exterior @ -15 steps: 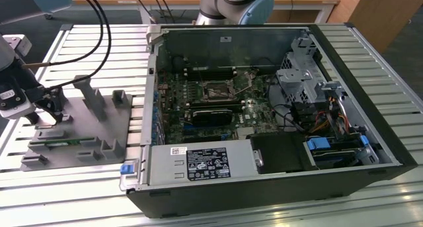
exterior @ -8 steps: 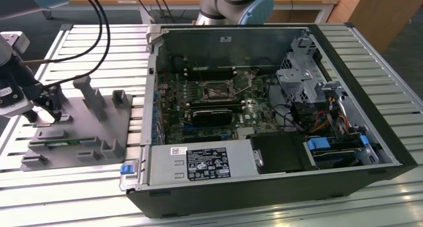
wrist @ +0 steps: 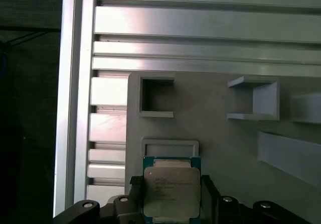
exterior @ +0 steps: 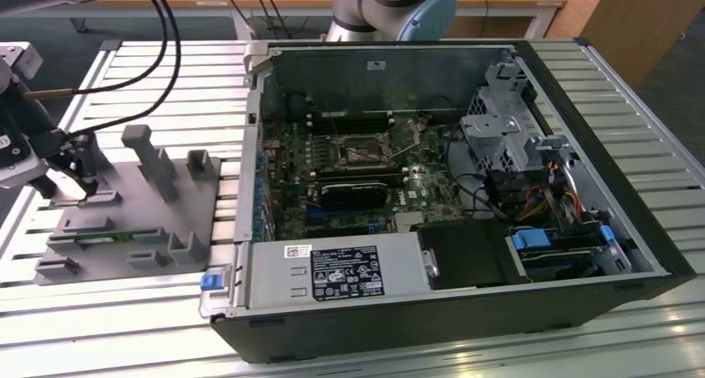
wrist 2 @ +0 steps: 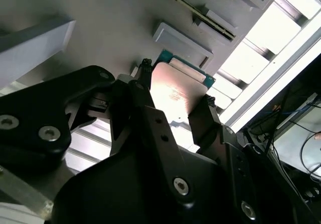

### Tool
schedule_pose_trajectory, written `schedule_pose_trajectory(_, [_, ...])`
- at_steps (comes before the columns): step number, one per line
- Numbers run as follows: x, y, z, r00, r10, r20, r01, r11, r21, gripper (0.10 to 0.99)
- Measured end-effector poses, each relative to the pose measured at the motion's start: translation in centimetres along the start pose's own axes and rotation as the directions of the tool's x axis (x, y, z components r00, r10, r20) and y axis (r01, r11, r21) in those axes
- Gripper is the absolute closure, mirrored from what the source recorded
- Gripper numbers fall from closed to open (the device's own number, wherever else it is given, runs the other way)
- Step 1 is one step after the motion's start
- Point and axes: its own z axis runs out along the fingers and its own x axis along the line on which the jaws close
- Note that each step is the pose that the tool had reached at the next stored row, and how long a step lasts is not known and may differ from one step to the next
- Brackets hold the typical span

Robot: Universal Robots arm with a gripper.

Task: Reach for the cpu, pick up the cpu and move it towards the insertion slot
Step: 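Pick up the cpu and move it towards the insertion slot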

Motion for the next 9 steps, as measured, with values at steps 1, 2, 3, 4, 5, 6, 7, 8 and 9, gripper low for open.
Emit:
schedule_pose_trajectory(1, [0.00,0.00,-0.15,1.0000,0.000,0.0000,0.000,1.0000,0.000,0.545])
schedule_pose_trajectory(2, [0.00,0.01,-0.30,1.0000,0.000,0.0000,0.000,1.0000,0.000,0.545])
schedule_pose_trajectory(3, [0.00,0.01,-0.43,1.0000,0.000,0.0000,0.000,1.0000,0.000,0.545])
schedule_pose_trajectory(4, [0.00,0.01,-0.55,1.0000,0.000,0.0000,0.000,1.0000,0.000,0.545])
schedule_pose_trajectory(5, [0.00,0.02,-0.67,1.0000,0.000,-0.0001,0.000,1.0000,0.000,0.545])
schedule_pose_trajectory(6, [0.00,0.02,-0.79,1.0000,0.000,0.0000,0.000,1.0000,0.000,0.545])
schedule_pose_trajectory(7, [0.00,0.02,-0.93,1.0000,0.000,0.0000,0.000,1.0000,0.000,0.545])
schedule_pose_trajectory(8, [0.00,0.03,-1.06,1.0000,0.000,0.0000,0.000,1.0000,0.000,0.545])
schedule_pose_trajectory(9, [0.00,0.03,-1.23,1.0000,0.000,0.0000,0.000,1.0000,0.000,0.545])
